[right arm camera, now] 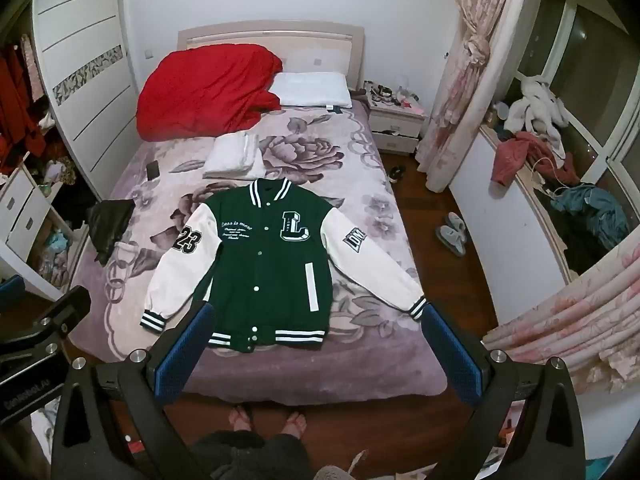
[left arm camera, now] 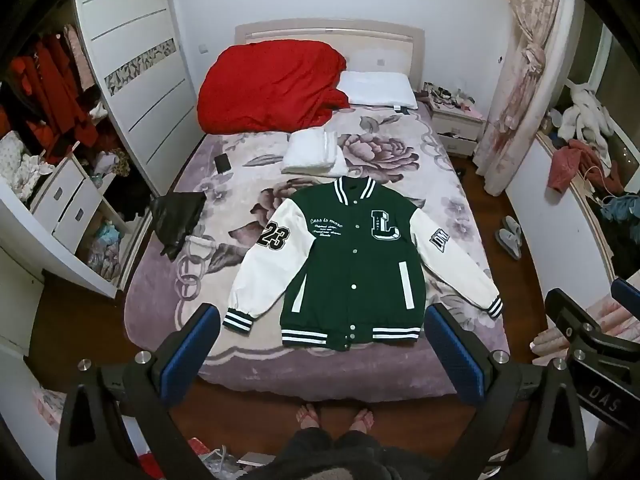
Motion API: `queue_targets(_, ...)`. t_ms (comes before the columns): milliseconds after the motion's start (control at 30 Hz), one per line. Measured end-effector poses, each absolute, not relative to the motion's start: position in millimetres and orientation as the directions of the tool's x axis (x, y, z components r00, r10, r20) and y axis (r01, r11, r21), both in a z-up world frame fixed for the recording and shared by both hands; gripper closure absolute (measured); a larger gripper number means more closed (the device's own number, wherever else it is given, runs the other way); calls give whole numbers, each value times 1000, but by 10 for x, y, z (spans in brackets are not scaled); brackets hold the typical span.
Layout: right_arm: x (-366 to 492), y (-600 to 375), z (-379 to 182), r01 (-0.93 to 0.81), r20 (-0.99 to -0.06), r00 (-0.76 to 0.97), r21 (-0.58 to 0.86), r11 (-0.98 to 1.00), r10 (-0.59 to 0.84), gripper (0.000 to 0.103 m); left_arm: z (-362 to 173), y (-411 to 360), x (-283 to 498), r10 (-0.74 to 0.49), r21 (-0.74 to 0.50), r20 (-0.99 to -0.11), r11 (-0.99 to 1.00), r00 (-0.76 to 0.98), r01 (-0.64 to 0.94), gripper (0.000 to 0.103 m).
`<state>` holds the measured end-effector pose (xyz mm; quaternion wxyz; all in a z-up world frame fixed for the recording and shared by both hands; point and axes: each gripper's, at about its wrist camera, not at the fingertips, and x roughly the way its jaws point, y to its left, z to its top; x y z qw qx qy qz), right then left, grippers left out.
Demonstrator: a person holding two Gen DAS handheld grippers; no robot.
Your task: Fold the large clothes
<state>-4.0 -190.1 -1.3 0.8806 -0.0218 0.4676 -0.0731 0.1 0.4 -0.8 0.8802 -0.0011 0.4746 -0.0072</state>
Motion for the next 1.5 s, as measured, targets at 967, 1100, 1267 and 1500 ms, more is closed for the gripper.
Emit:
queue_targets(967,-24,-1892,-25,106,-817,558,-102,989,-144,0,2,72,0,-8,-5,-830,1000,558,7,0)
queue_targets(1100,-11,-1846,-49,104,-816,560,-101,989,-143,0,6,70,-1,-8,-5,-829,1000,559,6,0)
queue_targets(1267,-16,-1868,-31,106,-817,559,-99,989,-142,0,9,64,1,-6,-4,-828,1000,560,4,0)
queue_targets(1500,9,-1843,1,104,-816,561,-98,990,-140,0,9,68,-3,-9,-7,-829,1000,559,6,0)
